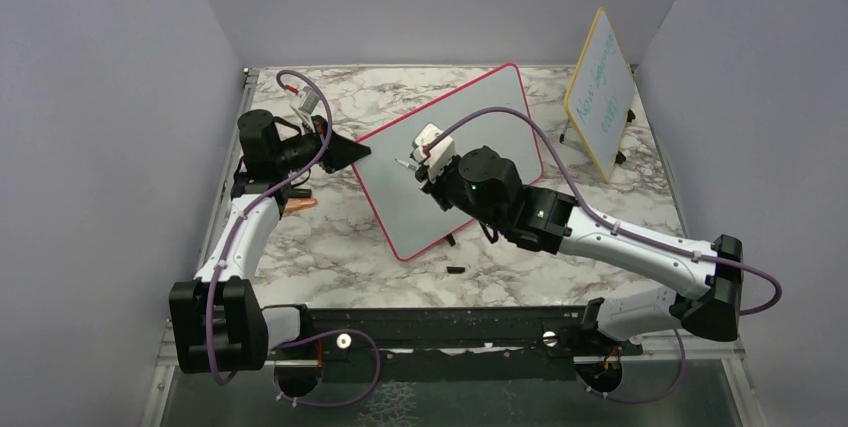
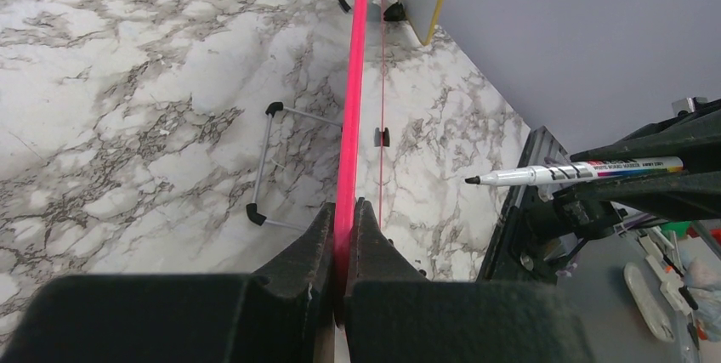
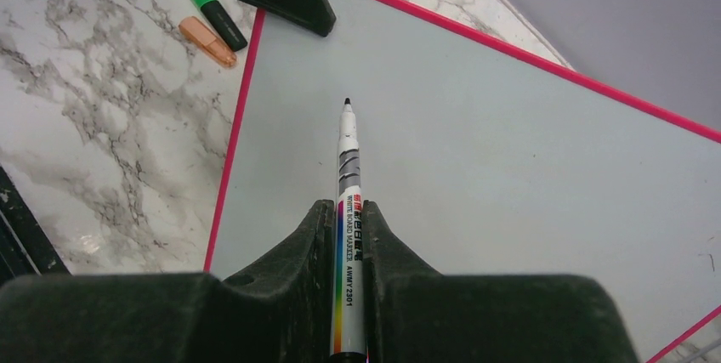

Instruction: Write a sentence on the whiteboard

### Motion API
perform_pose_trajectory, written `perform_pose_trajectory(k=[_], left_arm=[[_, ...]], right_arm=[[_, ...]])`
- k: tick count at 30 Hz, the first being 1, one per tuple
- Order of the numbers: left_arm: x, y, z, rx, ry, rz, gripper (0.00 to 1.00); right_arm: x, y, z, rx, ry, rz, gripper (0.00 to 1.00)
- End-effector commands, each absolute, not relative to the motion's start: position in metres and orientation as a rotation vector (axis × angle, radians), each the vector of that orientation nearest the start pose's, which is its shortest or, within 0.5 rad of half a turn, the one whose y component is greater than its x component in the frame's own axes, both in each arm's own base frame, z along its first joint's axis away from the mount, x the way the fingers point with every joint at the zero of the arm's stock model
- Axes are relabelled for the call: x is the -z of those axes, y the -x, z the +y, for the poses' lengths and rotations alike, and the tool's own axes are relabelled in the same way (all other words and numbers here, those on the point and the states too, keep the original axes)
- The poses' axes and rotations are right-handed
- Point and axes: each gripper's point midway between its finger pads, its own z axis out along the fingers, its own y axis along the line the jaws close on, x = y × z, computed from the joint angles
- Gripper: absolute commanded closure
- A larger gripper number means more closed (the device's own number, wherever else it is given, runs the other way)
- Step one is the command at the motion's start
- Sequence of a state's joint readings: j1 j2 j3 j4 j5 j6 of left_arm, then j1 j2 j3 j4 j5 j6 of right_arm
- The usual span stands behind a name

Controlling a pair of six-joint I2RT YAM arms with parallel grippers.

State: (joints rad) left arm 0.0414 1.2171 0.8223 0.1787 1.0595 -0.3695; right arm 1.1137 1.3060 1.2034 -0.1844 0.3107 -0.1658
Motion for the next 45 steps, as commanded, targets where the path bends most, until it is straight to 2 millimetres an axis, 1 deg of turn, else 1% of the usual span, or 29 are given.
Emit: perform_pose_trajectory(k=[1, 10, 14, 27, 33, 45], left_arm=[[-0.238, -0.321, -0.146, 1.126, -0.458, 1.799, 1.00], [-0.237, -0.322, -0.146, 1.115, -0.454, 1.799, 1.00], [-0.237, -0.322, -0.146, 1.114, -0.454, 1.799, 1.00], [-0.236, -0.323, -0.145, 1.112, -0.446, 1.804, 1.00], [-0.236, -0.323, -0.146, 1.113, -0.445, 1.806, 1.00], [-0.237, -0.323, -0.146, 1.113, -0.447, 1.803, 1.00]], right_arm=[[-0.311, -0.241, 0.359, -0.317, 0.933, 1.568, 0.99], [-0.307, -0.236, 0.375, -0.272, 0.945, 1.577, 0.99], [-0.302, -0.235, 0.382, -0.264, 0.934, 1.589, 0.99], [-0.297, -0.227, 0.407, -0.299, 0.919, 1.585, 0.99], [-0.292, -0.231, 0.414, -0.286, 0.899, 1.595, 0.99], [-0.293, -0.234, 0.419, -0.290, 0.867, 1.588, 0.99]])
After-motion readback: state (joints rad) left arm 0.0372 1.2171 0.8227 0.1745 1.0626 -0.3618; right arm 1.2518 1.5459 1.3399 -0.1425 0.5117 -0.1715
